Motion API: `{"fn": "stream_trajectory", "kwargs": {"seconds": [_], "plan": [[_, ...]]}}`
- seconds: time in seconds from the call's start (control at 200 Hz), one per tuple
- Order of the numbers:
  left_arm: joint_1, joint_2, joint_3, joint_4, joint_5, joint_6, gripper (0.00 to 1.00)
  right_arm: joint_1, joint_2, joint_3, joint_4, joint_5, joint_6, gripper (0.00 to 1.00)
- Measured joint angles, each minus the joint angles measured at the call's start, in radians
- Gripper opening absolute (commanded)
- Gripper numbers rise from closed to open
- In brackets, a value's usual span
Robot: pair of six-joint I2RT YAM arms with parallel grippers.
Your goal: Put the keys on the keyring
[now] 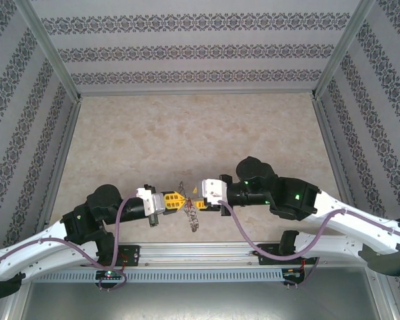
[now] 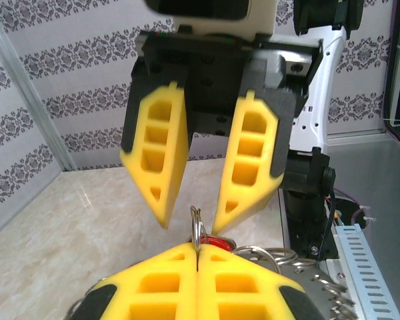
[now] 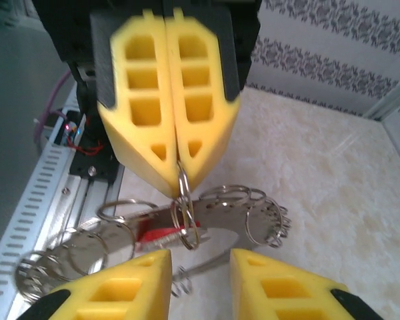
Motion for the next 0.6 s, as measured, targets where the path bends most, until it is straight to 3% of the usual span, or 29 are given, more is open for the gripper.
{"fn": "stream_trajectory", "kwargs": {"seconds": [0.375,0.6], "plan": [[0.0,0.005,-0.01,0.018,0.013,-0.004,0.0,0.0,-0.023,-0.001,0.021,-0.016,0.019,0.31],[0.0,0.01,-0.01,0.022,0.017,-0.004,0.0,0.0,0.011,-0.001,0.019,-0.016,0.023,0.14]]}}
